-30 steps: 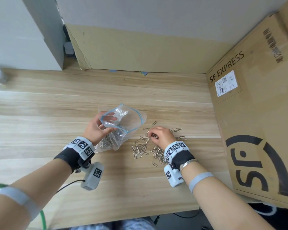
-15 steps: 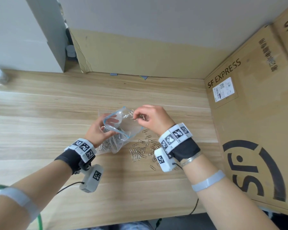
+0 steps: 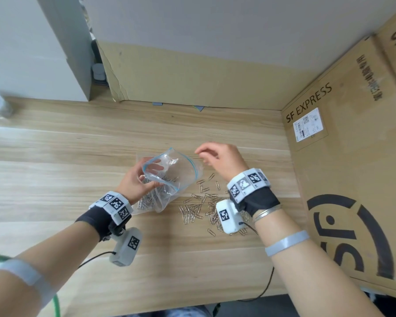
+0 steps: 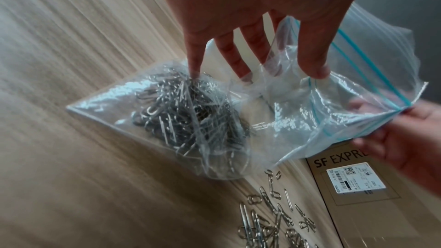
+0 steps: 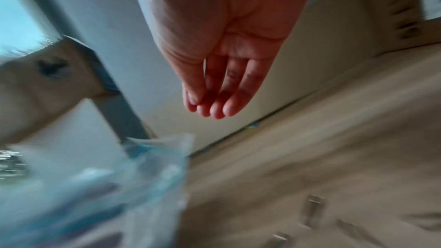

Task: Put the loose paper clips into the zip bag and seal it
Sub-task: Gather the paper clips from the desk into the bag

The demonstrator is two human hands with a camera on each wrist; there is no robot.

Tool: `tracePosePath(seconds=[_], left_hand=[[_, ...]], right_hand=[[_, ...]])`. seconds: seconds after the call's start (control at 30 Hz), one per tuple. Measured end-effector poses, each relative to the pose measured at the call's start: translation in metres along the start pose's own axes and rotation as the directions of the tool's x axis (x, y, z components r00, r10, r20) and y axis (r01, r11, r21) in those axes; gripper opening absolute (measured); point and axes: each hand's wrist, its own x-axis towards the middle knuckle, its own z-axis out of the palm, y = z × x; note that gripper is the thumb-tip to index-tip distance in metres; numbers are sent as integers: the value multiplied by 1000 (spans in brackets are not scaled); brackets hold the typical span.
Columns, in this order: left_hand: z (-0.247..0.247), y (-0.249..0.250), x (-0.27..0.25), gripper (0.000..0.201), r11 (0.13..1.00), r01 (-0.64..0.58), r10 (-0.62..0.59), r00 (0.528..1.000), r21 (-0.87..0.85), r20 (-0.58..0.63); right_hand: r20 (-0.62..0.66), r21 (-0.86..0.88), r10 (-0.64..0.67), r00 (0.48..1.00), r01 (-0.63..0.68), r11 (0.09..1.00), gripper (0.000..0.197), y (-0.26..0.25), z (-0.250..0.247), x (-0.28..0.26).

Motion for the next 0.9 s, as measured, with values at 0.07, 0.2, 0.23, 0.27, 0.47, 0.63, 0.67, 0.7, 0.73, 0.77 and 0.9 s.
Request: tracePosePath(seconds=[0.07,0.2,0.23,0.27,0.47,0.63,0.67,0.7,0.73,0.77,0.9], left_hand=[[-1,0,0,49,1000,7,-7,1000,-3,1],[0,1,-1,49,1000,5,-5,1000,-9,-5],[1,1,-1,49,1000,5,-5,1000,-13,-9],[2,1,-1,48,1000,5,-5,1000,-17,-10],[5,4,3,49,1000,10,-9,1000,-15,11],[5,3,3,49,1000,17,-17,1000,-6,10],[4,3,4,49,1000,17,-17,1000,-7,11],[4,2,4,49,1000,19,-19,1000,-6,12],[4,2,4,49,1000,19,-19,1000,-5,14],[4,1,4,48,1000,21,-21,1000,-5,14],[4,2,3,48,999,30,-29,1000,-25,6]], right_hand=[[-26,-99,127,992,-129,987,19,32,-1,-3],[30,-299,414,910,-387,872,34,99,18,-23],[17,-293,438,899,-414,862,37,109,22,-29],[6,-273,435,900,-417,867,39,116,26,-34],[141,-156,284,948,-262,952,23,110,48,-48],[-33,-31,469,882,-470,882,16,127,24,-52],[-57,-29,522,851,-524,851,17,135,16,-55],[-73,-38,567,820,-571,820,21,143,9,-59],[-85,-47,612,787,-616,786,26,150,4,-63],[-94,-37,650,754,-655,754,29,155,0,-67],[-19,81,747,664,-744,663,30,154,5,-78]])
